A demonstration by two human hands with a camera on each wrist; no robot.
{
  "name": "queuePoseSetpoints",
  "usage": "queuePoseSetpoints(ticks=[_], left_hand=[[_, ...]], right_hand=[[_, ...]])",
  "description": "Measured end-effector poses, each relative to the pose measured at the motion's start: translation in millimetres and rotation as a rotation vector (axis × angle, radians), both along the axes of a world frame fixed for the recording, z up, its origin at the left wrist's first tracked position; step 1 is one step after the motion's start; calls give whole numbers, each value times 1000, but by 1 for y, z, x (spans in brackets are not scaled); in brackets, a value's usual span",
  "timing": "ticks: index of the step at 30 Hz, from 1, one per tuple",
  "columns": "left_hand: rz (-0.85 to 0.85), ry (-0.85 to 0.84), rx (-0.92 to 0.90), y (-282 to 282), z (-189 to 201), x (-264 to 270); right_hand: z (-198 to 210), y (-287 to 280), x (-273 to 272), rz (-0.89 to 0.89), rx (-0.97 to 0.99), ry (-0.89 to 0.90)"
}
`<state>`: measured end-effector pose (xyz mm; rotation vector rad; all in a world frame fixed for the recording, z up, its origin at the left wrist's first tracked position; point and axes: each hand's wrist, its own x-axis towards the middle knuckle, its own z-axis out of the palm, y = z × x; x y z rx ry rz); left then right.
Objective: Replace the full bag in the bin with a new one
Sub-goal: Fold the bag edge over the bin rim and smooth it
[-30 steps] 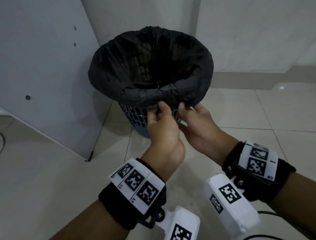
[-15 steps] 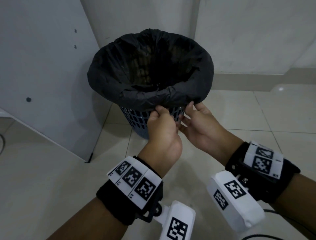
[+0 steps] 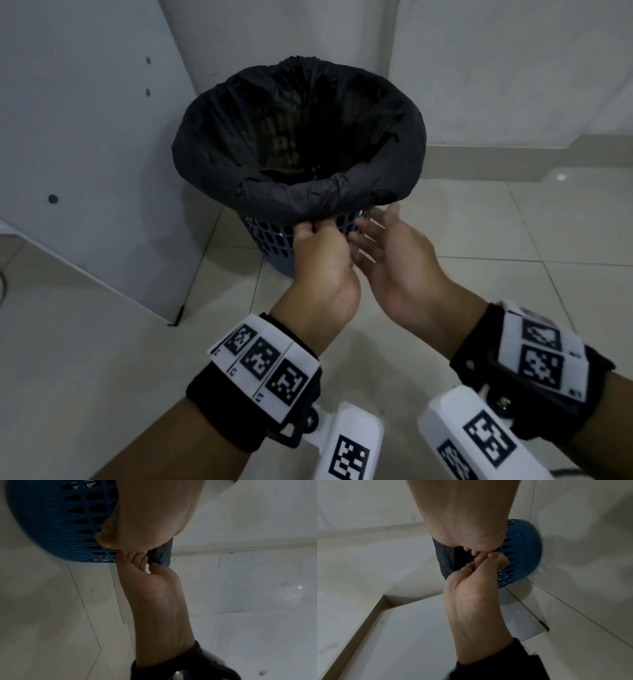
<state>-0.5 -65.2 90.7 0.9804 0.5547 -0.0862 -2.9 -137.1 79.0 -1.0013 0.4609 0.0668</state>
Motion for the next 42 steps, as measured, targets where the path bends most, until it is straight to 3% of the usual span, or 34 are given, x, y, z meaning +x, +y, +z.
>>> queuePoseSetpoints(ticks=[7,13,30,42], left_hand=[[-1,-59,9,0,-2,-7],[249,-102,-129,11,-9,-29],[95,-52,-59,32,-3,0],[48,51,-73,31,-3,-3]], right_hand=[[9,7,3,154,-182,-119],[6,7,10,152,-199,-93],[4,-10,17,218,77,-114],[3,2,24,12,123,-70]])
